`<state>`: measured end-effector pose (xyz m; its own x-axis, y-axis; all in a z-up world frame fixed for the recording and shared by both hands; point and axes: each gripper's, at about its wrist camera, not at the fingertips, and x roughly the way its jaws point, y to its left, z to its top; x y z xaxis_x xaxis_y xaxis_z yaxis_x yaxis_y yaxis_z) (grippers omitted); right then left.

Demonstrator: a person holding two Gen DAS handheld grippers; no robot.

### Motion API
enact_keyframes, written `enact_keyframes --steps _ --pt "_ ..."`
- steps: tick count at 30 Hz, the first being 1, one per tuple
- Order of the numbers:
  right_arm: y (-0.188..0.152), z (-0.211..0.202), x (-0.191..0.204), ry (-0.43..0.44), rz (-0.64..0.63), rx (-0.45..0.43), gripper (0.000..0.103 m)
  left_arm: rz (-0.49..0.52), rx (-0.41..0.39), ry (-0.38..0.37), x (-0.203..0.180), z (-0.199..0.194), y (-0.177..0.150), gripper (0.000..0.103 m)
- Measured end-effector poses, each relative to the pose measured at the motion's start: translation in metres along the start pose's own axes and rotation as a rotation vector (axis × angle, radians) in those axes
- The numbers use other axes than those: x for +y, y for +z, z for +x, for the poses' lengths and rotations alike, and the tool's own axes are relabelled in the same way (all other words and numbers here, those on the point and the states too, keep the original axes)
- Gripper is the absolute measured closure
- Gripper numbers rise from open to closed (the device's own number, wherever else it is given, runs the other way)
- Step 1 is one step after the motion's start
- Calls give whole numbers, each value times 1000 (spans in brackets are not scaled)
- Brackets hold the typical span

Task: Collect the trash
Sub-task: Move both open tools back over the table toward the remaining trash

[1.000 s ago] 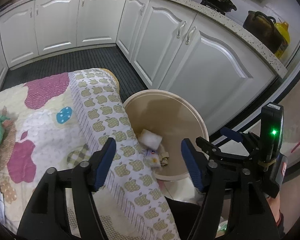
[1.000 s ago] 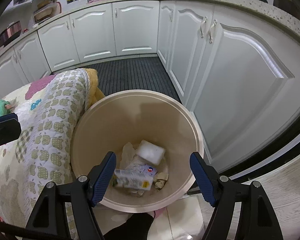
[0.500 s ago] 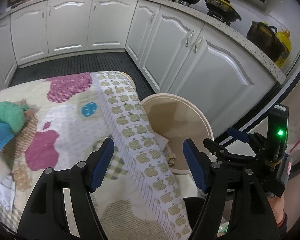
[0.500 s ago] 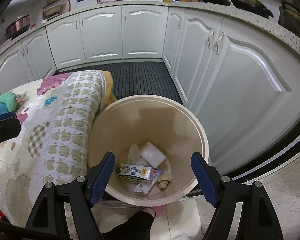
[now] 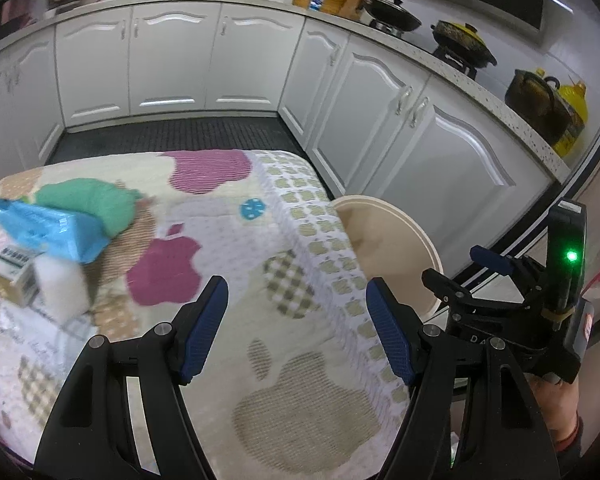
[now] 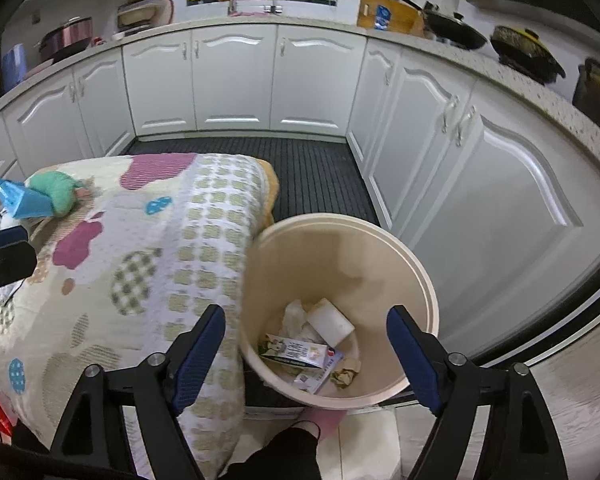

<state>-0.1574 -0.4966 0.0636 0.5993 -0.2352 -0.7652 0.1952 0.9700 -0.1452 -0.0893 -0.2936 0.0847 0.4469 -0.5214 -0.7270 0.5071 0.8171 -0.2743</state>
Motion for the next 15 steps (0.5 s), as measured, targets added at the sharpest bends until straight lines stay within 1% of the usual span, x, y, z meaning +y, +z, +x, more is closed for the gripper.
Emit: enact_keyframes --steps 7,15 --pt "0 -9 31 8 -60 -12 21 -42 -29 33 28 -26 -8 32" --pt "1 -16 54 6 -108 -20 21 -87 -55 64 53 -47 -17 32"
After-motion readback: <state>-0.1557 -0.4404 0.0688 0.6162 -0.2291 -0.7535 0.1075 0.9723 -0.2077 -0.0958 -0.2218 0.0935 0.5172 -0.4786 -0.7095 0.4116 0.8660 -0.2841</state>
